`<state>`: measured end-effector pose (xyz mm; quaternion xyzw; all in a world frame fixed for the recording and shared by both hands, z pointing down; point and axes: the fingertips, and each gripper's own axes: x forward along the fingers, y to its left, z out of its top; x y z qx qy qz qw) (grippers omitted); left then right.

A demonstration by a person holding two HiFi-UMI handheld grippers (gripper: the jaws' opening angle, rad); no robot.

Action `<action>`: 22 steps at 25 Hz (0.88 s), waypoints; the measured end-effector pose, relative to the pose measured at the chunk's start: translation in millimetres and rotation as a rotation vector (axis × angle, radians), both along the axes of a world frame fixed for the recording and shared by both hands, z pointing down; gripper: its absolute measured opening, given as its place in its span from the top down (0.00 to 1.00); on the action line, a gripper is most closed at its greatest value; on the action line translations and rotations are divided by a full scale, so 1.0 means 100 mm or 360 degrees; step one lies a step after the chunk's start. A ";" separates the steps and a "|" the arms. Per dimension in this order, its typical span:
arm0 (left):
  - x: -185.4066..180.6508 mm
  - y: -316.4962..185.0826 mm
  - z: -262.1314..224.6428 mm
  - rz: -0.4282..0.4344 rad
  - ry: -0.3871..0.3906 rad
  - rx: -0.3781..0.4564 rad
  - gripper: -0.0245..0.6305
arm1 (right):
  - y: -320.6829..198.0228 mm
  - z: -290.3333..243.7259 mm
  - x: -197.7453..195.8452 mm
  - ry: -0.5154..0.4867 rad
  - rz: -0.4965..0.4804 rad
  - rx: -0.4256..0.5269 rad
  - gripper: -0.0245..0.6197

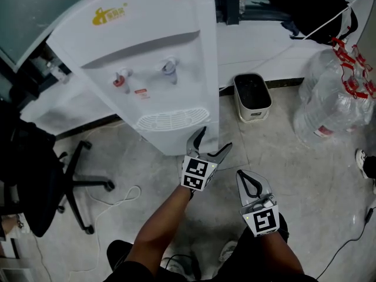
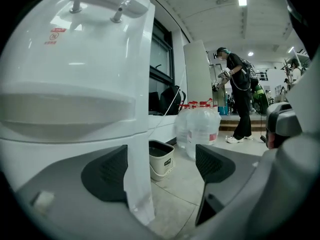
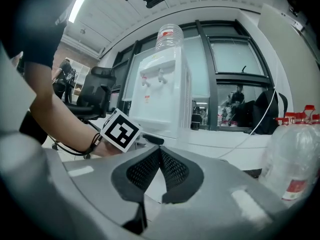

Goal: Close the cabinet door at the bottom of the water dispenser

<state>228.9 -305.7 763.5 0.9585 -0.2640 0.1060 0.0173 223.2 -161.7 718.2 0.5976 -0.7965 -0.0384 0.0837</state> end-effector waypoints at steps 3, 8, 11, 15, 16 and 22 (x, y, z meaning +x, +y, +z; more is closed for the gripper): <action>0.00 0.08 0.01 0.0015 0.0006 -0.0002 0.28 | 0.00 -0.04 -0.01 0.0045 0.0000 0.0020 0.95; -0.12 0.28 -0.03 0.0019 0.0024 0.0013 0.28 | 0.00 -0.10 -0.04 0.0067 0.0020 0.0059 0.95; -0.29 0.45 -0.10 0.0028 0.0033 0.0039 0.28 | 0.01 -0.21 -0.06 0.0073 0.0078 0.0129 0.95; -0.62 0.68 -0.30 0.0019 0.0070 0.0126 0.34 | -0.02 -0.30 -0.12 0.0056 0.0116 0.0172 0.95; -0.71 0.74 -0.34 0.0012 0.0071 0.0159 0.38 | -0.03 -0.32 -0.16 0.0044 0.0112 0.0180 0.96; -1.44 0.98 -0.52 -0.0149 0.0111 0.0283 0.65 | -0.03 -0.43 -0.51 0.0038 0.0044 0.0199 0.95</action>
